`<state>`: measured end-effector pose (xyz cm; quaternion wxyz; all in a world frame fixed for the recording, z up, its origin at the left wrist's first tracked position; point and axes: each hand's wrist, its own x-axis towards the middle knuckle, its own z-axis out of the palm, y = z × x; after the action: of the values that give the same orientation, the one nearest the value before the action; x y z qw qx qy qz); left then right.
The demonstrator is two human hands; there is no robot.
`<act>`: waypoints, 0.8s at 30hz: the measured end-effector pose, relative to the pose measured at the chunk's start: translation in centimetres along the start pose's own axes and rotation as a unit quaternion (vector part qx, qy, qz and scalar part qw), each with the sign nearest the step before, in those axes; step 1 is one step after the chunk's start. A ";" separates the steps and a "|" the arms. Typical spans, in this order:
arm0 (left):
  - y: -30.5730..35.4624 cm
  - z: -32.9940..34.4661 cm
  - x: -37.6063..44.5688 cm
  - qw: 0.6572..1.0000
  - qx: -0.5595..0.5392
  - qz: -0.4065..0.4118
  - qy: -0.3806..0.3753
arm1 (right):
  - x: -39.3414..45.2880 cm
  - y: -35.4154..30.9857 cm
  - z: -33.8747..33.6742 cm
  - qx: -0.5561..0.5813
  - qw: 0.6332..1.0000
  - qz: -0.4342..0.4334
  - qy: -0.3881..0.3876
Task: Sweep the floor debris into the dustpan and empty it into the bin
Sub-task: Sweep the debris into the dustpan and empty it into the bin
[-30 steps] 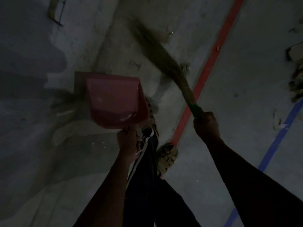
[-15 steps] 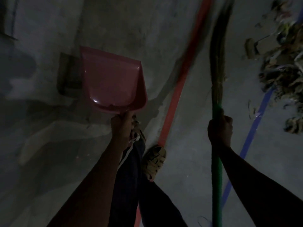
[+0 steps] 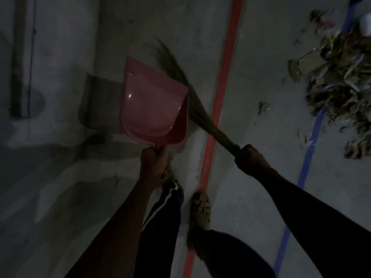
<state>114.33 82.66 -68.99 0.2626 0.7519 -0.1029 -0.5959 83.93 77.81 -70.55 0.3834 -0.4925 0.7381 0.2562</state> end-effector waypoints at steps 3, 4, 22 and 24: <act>4.0 2.0 -0.3 1.000 -0.009 0.009 -0.002 | 0.3 -0.1 -2.2 -0.012 1.000 -0.008 -0.012; 4.9 2.6 -0.3 1.000 -0.012 0.016 0.004 | 0.6 0.1 -2.7 -0.017 1.000 -0.013 -0.020; -3.6 14.3 -4.4 0.992 -0.021 -0.055 0.108 | 2.8 12.9 -1.7 -0.047 0.988 -0.144 0.005; -4.9 16.8 -5.7 0.990 -0.024 -0.090 0.103 | 3.5 16.6 -4.3 -0.060 0.989 -0.137 0.005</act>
<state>96.10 84.87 -69.30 0.2353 0.8088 0.0068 -0.5389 66.49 79.04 -70.97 0.3814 -0.6118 0.6490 0.2428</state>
